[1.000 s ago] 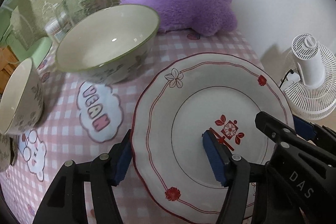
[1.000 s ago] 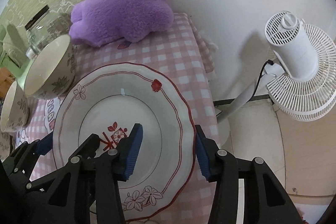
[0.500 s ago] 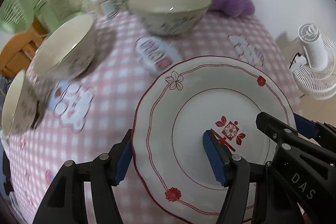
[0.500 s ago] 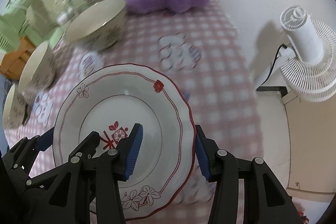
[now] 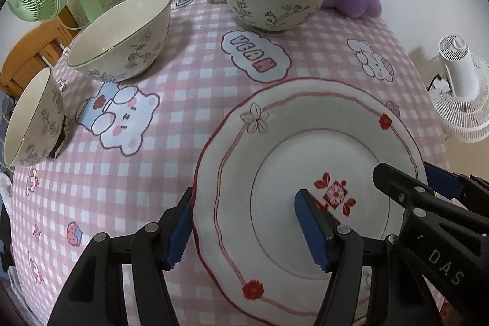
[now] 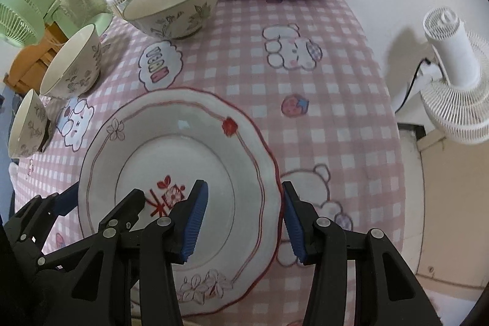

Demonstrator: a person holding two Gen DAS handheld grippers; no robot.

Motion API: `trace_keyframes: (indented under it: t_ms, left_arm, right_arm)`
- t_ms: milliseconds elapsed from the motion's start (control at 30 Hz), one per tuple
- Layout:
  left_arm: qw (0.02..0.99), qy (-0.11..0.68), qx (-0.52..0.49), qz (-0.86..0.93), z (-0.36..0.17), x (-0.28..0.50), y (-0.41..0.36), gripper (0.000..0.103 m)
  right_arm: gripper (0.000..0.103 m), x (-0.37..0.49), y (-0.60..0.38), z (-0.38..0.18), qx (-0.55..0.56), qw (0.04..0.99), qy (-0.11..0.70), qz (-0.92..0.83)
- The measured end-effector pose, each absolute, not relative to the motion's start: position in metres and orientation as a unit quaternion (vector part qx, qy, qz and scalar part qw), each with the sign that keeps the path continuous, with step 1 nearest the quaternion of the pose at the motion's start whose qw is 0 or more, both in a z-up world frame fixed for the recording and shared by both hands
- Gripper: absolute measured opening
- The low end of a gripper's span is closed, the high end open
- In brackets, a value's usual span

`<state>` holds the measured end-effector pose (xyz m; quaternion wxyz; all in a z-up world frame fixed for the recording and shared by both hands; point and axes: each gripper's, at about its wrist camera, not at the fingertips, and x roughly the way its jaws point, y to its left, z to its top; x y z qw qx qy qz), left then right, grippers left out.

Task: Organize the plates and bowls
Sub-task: 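Lift the red-rimmed plate with both tools and carry it to the flowered plate stack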

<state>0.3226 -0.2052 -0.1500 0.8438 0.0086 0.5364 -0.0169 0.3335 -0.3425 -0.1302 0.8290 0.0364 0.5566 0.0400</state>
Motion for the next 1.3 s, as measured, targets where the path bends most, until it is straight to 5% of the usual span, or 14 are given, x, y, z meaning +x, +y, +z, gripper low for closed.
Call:
trace_keyframes:
  t_ms: [100, 200, 1300]
  left_arm:
    - [0.845, 0.535, 0.010, -0.020, -0.151, 0.328, -0.205, 0.066]
    - [0.846, 0.532, 0.020, -0.017, -0.150, 0.327, -0.208, 0.066]
    - [0.890, 0.454, 0.025, -0.030, -0.049, 0.275, -0.193, 0.064]
  right_arm:
    - [0.052, 0.344, -0.342, -0.132, 0.032, 0.829, 0.557, 0.042]
    - [0.040, 0.348, -0.341, -0.134, 0.016, 0.829, 0.558, 0.024]
    - [0.040, 0.281, -0.341, -0.043, 0.067, 0.868, 0.493, 0.006]
